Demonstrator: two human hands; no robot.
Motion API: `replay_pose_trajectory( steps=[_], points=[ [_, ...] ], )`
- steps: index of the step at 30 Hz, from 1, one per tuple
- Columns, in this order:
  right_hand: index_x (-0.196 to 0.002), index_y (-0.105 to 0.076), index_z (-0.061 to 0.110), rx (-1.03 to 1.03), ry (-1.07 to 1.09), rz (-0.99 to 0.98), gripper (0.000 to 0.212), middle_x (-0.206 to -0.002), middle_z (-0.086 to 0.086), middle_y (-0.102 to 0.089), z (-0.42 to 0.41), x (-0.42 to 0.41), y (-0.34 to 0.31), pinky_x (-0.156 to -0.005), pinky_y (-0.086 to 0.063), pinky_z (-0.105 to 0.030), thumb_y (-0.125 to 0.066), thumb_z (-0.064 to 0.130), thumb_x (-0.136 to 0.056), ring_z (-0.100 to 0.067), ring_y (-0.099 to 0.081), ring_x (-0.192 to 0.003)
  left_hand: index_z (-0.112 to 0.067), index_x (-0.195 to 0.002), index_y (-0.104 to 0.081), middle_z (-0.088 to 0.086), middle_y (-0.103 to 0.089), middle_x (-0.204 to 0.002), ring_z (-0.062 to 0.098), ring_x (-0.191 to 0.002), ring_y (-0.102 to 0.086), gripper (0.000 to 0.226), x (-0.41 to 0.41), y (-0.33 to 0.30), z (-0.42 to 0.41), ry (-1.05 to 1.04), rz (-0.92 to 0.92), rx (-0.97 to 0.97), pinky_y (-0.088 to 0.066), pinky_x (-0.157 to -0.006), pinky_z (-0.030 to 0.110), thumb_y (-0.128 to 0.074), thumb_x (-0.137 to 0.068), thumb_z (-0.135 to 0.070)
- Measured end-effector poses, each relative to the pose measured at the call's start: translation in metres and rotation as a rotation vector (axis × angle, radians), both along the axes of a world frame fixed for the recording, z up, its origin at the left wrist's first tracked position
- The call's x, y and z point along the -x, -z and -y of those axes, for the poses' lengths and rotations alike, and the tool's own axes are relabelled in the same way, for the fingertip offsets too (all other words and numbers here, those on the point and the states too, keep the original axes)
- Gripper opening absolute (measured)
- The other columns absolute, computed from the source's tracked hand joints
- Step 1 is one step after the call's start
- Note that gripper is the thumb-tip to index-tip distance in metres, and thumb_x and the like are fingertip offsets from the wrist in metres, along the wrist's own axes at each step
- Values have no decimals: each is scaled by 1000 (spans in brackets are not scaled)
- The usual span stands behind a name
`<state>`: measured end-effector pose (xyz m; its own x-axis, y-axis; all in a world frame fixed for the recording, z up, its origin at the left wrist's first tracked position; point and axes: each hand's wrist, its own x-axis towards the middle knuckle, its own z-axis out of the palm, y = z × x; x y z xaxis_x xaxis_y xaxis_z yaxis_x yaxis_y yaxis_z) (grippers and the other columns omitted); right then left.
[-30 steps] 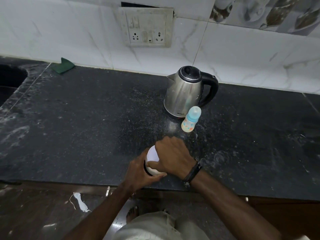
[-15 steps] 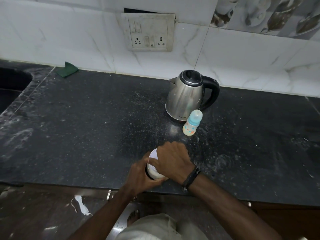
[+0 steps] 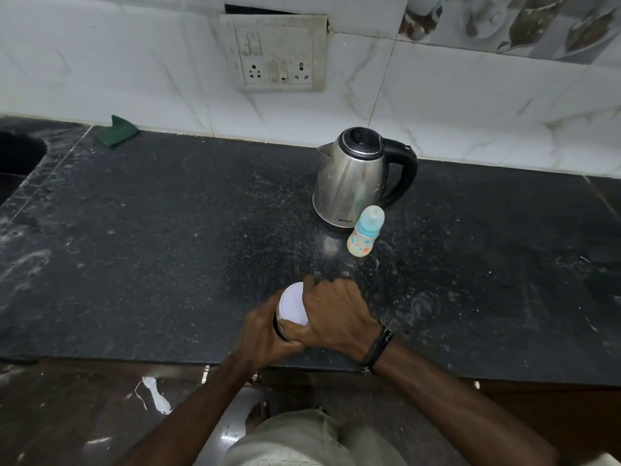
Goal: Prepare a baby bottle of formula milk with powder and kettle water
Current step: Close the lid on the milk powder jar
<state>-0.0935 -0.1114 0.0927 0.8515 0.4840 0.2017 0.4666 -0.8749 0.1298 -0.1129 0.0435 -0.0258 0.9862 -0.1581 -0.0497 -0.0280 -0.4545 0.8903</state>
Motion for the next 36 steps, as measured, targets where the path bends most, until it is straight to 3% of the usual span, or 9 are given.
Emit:
replay_pose_trajectory(
  steps=[3,7,10,13,15,20,23,30,36],
  points=[
    [-58,-57,16,-50,19,-5,63,-47,1,-54,2,0,3,-45,-21,-23,-64,78,-58,-18,-48,-34,-4,-131,-63,9,-73,-119,20,-110,-70,97,0,6,0,-46,17,37,-52,-91,20,-78,-49,-53],
    [-77,-61,17,-267,127,-208,72,-71,-5,-69,20,-10,4,-54,-40,-31,-29,81,-82,-27,-65,-64,-20,-131,-63,-8,-70,-125,1,-115,-65,91,-1,2,0,-35,146,57,-53,-95,21,-96,-52,-51],
    [-81,-56,19,-430,281,-310,50,-80,-7,-69,44,-17,17,-59,-40,-33,-27,54,-100,-30,-65,-76,-18,-136,-58,-7,-65,-132,6,-123,-61,104,-12,2,1,-43,186,48,-47,-102,19,-100,-48,-53],
    [-89,-58,14,-285,359,-332,27,-89,-13,-68,57,-17,35,-64,-48,-39,-42,34,-98,-35,-65,-83,-22,-135,-56,-4,-57,-123,6,-114,-55,104,-30,-4,7,-70,200,1,-41,-97,13,-93,-47,-64],
    [-96,-59,13,-200,380,-406,22,-99,-14,-68,59,-14,44,-72,-50,-40,-48,31,-96,-35,-65,-92,-23,-138,-55,-3,-55,-123,5,-113,-52,109,-44,-7,11,-77,195,-25,-41,-96,17,-89,-45,-69],
    [-115,-59,10,-132,385,-408,39,-124,-14,-59,53,-13,57,-82,-50,-40,-50,43,-97,-33,-62,-106,-29,-140,-51,-9,-59,-132,11,-123,-58,110,-79,-5,22,-127,168,46,-52,-103,42,-95,-45,-61],
    [-127,-54,6,-94,398,-423,55,-135,-18,-53,49,-15,64,-85,-50,-41,-49,51,-96,-33,-61,-110,-33,-142,-49,-15,-58,-140,8,-129,-55,108,-96,-7,28,-106,169,67,-51,-106,44,-97,-49,-56],
    [-112,-65,7,-45,355,-415,52,-123,-19,-59,50,-20,67,-85,-49,-42,-49,53,-95,-34,-59,-108,-37,-144,-45,-23,-56,-136,7,-129,-55,105,-125,-11,43,-87,137,105,-51,-107,41,-98,-53,-46],
    [-106,-67,5,-54,335,-410,56,-114,-19,-63,53,-24,65,-82,-50,-42,-47,56,-94,-34,-60,-104,-26,-149,-43,-8,-55,-147,13,-136,-51,111,-142,-8,52,-96,143,53,-48,-109,47,-94,-54,-52]
  ],
)
